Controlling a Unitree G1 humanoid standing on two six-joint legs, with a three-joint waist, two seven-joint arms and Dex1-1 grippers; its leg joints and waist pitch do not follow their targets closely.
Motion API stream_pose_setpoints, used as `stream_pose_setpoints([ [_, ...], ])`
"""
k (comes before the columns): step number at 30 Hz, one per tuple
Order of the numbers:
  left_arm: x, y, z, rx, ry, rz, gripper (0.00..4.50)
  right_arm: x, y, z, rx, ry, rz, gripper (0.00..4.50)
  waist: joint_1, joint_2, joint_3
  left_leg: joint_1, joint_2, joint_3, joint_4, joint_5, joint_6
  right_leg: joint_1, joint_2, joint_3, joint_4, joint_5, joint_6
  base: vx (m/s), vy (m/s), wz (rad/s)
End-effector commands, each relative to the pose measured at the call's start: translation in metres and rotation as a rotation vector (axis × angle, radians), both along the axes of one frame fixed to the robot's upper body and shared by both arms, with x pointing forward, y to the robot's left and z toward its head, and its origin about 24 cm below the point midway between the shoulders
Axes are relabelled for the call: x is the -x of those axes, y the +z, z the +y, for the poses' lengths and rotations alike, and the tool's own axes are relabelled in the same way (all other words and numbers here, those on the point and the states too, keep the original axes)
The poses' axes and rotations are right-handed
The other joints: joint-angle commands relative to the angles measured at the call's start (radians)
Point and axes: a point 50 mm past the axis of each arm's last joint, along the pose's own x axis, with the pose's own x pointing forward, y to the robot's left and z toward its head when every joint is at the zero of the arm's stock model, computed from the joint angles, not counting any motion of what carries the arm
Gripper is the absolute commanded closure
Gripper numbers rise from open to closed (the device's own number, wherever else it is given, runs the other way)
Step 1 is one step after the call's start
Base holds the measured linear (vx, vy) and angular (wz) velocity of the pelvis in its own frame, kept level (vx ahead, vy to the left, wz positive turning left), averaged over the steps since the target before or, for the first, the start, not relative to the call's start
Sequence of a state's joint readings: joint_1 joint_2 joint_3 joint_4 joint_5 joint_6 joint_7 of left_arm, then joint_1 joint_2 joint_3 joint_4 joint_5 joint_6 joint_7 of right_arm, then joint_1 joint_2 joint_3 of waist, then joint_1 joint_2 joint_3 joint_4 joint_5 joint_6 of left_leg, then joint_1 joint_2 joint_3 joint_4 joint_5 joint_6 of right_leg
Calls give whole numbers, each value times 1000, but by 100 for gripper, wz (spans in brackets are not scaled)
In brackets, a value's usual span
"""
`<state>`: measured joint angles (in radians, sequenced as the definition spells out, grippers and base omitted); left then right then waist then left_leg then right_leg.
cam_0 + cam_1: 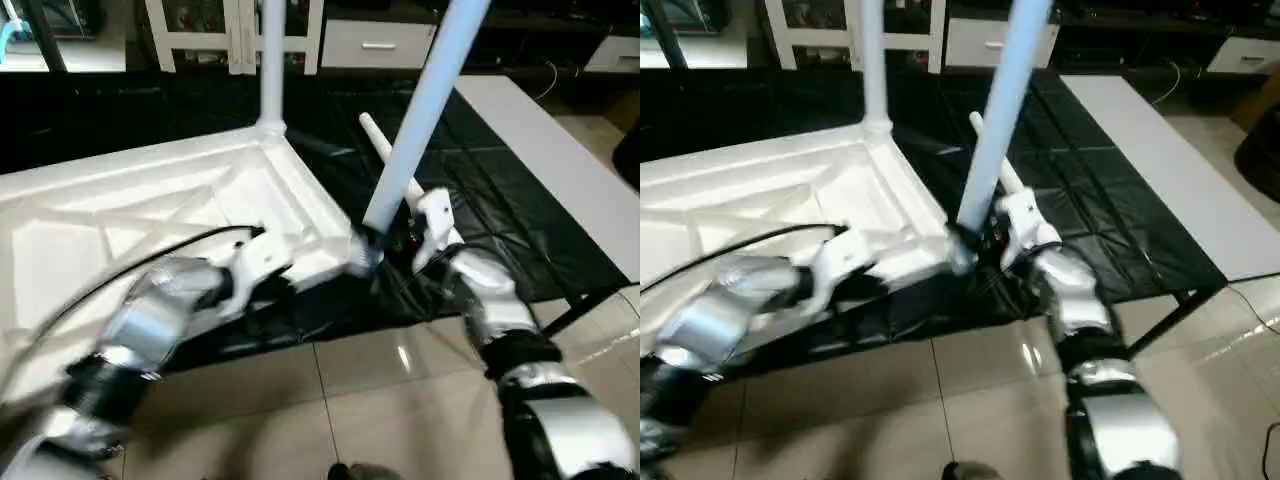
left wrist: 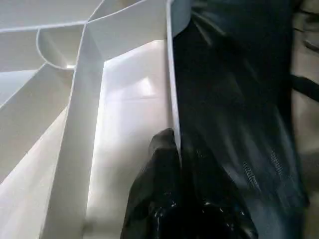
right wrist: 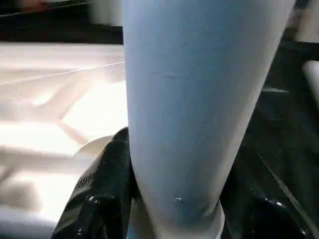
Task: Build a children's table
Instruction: Insert table leg to table base
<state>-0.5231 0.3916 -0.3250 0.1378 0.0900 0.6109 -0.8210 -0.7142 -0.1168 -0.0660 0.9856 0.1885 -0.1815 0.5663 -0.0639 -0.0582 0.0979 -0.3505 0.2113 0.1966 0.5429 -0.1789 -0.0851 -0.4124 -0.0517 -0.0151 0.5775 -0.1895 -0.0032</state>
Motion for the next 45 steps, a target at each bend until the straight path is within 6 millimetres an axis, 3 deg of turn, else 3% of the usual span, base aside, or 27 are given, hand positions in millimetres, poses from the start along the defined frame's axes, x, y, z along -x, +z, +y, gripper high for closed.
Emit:
stream_pose_setpoints([
  [1,1,-6,-7,-16,41,34,450,32,-76,-24,83,-226,408,261,-7,26,-12,22,19,-22,-67,-529,-42,-17,-53,24,-105,-564,-121,0,0,0],
  [2,-1,-5,-13,-17,65,33,450,31,-78,-21,95,-301,418,261,-9,30,-13,17,16,-26,-68,-542,-40,-17,-54,23,-106,-579,-103,0,0,0],
  [6,-1,-4,-21,-15,73,27,450,31,-77,-9,121,-330,394,261,-17,26,-13,13,13,-31,-69,-561,-37,-21,-52,20,-110,-580,-83,0,0,0],
  [12,-1,-3,-20,-8,62,16,450,25,-60,15,78,-165,265,261,-21,26,-17,6,14,-32,-71,-564,-27,-20,-52,22,-107,-533,-86,0,0,0],
  [15,0,-4,-17,-9,51,2,450,22,-52,17,87,-121,202,261,-19,28,-20,-3,17,-27,-72,-511,-24,-12,-51,25,-98,-440,-114,0,0,0],
  [16,1,-4,-16,-8,46,4,450,20,-47,16,77,-102,171,261,-17,29,-26,-7,19,-25,-71,-465,-22,-5,-52,27,-91,-370,-133,0,0,0],
  [18,2,-5,-14,-9,45,8,450,19,-43,16,67,-84,146,261,-16,30,-23,-10,22,-19,-72,-432,-17,-2,-50,27,-85,-309,-160,0,0,0],
  [26,9,-4,-7,1,-42,32,450,20,-31,5,20,110,97,261,-14,30,-24,-15,22,-13,-67,-355,16,14,-54,30,-78,-252,-207,0,0,0],
  [30,16,-4,-4,-3,-121,47,450,22,-27,-8,29,249,99,261,-13,34,-25,-14,26,-8,-63,-266,43,25,-52,29,-65,-124,-262,0,0,0],
  [32,16,-5,-3,-5,-117,47,450,23,-26,-10,36,263,97,261,-11,35,-25,-8,26,-2,-59,-252,54,24,-53,30,-64,-101,-278,0,0,0],
  [34,16,-5,-2,-6,-114,47,450,22,-24,-12,34,279,93,205,-8,34,-25,-8,26,0,-57,-231,63,27,-55,31,-61,-90,-287,0,0,0],
  [35,16,-5,-2,-7,-115,47,450,22,-23,-12,28,284,90,205,-9,28,-28,-7,26,2,-56,-225,67,28,-55,32,-62,-90,-290,0,0,0],
  [36,15,-5,-2,-6,-116,48,450,22,-22,-12,20,294,88,205,-7,32,-27,-6,26,2,-55,-220,73,28,-56,32,-61,-93,-294,0,0,0],
  [37,15,-5,-1,-6,-117,49,450,22,-21,-12,15,302,85,173,-5,32,-26,-6,27,3,-55,-215,77,28,-57,32,-61,-94,-296,0,0,0],
  [42,16,-4,2,-8,-129,54,450,21,-13,-14,7,339,48,135,-1,33,-28,-6,27,4,-50,-178,92,32,-58,32,-55,-76,-306,0,0,0],
  [45,16,-4,4,-11,-135,62,450,20,-8,-18,-11,358,30,135,-1,34,-29,-6,26,5,-47,-151,107,35,-57,32,-51,-41,-316,0,0,0],
])
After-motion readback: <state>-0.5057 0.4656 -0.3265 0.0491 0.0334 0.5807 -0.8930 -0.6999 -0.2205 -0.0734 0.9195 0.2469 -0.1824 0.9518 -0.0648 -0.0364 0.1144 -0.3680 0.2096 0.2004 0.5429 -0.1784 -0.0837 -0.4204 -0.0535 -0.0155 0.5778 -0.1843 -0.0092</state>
